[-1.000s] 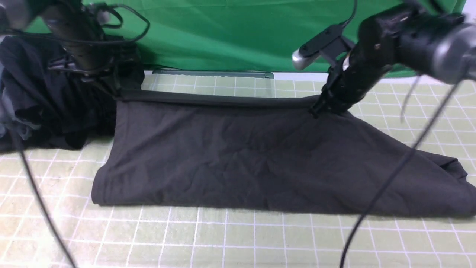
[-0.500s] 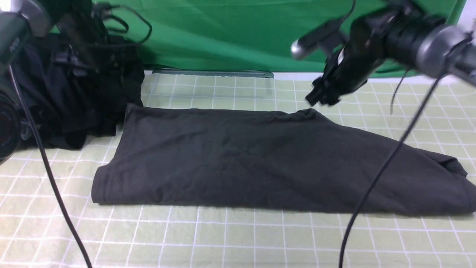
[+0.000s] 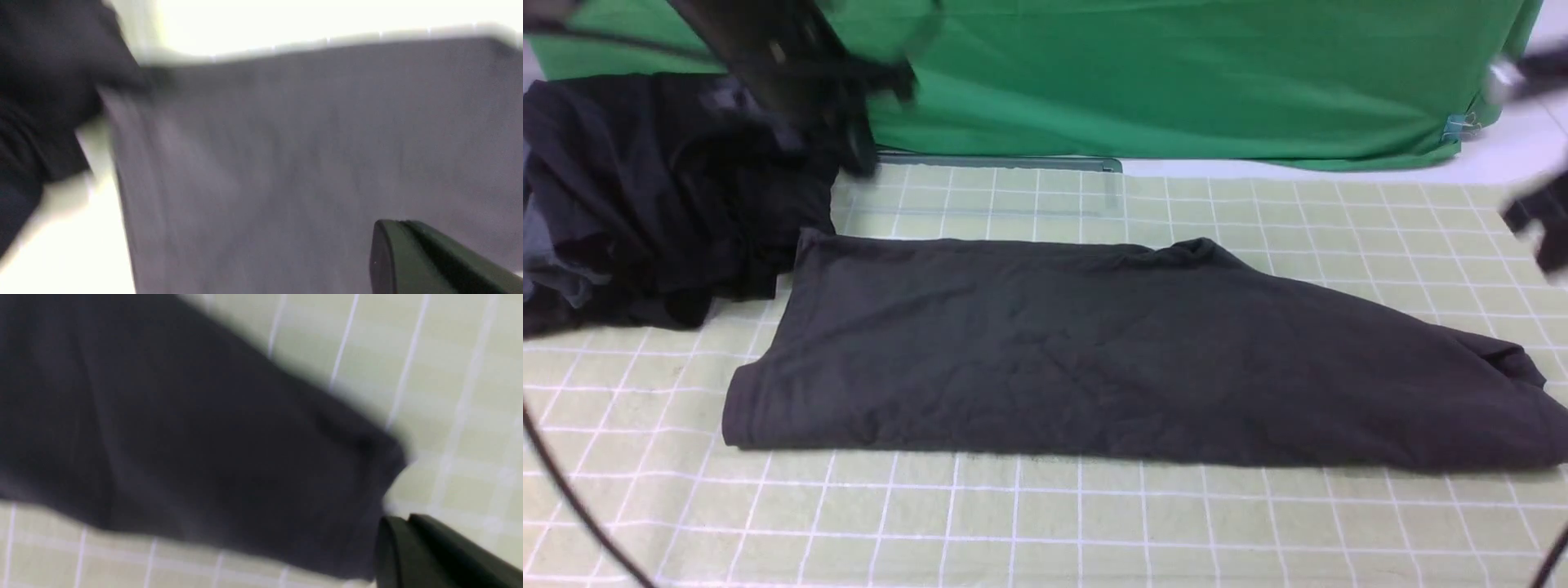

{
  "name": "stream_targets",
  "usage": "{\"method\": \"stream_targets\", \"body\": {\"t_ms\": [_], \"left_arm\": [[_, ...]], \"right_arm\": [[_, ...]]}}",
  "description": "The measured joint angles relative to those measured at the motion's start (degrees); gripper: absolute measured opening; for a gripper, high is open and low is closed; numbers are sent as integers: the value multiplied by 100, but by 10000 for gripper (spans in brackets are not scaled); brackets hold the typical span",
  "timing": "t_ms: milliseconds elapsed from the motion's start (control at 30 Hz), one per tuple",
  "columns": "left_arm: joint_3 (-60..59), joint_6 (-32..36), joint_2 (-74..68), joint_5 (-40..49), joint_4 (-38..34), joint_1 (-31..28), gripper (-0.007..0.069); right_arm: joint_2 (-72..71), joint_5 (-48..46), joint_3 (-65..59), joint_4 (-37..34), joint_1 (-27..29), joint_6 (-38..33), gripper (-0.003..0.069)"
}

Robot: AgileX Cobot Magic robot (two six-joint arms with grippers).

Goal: Fold a long-sleeved shirt over a green coffee tablecloth.
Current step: 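Pull the folded dark garment lengthwise by its ends to straighten it flat on the table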

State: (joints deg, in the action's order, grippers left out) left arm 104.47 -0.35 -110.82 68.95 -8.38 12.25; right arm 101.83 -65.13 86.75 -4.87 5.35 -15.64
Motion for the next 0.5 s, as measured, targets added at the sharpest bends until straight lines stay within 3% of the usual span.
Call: {"method": "stream_targets", "body": {"t_ms": [100,233,300,500], "left_arm": [[-898,-5,68,-299,148,255,-6],[-2145,-37,-50,-1191,248,421,-6],[-2568,-122,-133,-1587,404,421,-6],[-2793,-205,-145,-1911,487,423,-4]], "right_arm": [[128,309,-387,-414,273,-219,131],[554,797,-585,-698,331,-409,350],[759,1063,-592,-749,283,-483,398],[1175,1611,-592,-775,153,-574,398]]}}
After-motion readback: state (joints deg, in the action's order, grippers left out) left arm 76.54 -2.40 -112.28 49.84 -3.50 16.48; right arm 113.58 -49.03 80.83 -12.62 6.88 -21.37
